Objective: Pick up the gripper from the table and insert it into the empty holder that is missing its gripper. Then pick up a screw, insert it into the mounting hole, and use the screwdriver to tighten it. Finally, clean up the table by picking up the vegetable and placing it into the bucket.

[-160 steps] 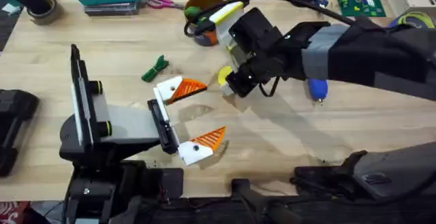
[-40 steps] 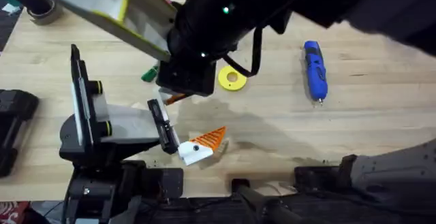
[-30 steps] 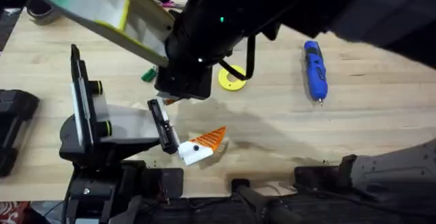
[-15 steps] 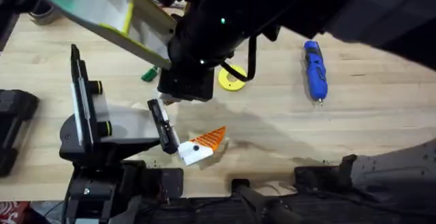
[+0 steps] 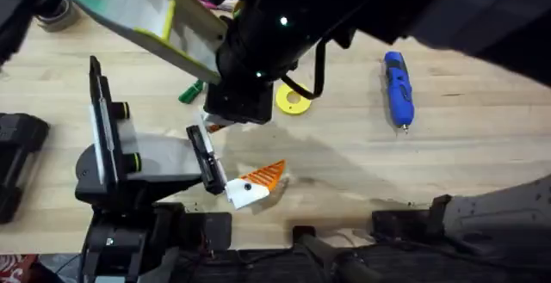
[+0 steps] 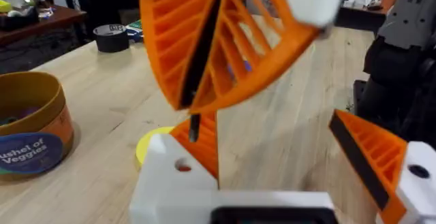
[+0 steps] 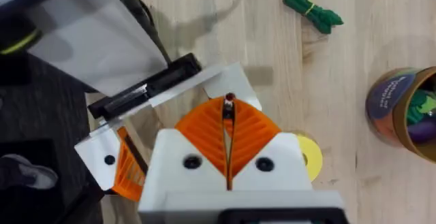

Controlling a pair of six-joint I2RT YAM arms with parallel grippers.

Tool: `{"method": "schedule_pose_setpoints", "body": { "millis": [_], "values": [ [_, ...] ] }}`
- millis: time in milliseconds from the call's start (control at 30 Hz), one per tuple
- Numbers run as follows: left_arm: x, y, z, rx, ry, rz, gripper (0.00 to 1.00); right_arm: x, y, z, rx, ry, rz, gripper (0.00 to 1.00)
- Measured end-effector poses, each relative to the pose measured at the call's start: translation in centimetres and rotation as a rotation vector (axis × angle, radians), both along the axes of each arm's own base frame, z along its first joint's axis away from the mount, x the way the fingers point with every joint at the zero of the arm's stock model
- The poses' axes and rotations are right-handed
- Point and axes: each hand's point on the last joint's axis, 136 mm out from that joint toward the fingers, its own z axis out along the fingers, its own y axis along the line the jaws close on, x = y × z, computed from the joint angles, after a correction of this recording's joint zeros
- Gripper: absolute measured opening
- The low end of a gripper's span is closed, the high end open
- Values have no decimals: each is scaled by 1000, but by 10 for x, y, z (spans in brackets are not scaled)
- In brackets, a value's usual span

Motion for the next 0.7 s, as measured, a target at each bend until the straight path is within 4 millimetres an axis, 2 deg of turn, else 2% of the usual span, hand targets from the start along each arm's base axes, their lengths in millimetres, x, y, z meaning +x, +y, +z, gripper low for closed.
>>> {"method": "schedule_pose_setpoints", "body": {
  "millis": [200, 700],
  "values": [
    [0, 0, 0, 0, 0, 0, 986, 0, 0, -7, -6, 7, 2, 6],
    [0, 0, 0, 0, 0, 0, 985, 2, 4, -7, 7, -2, 4, 6]
  ]
}}
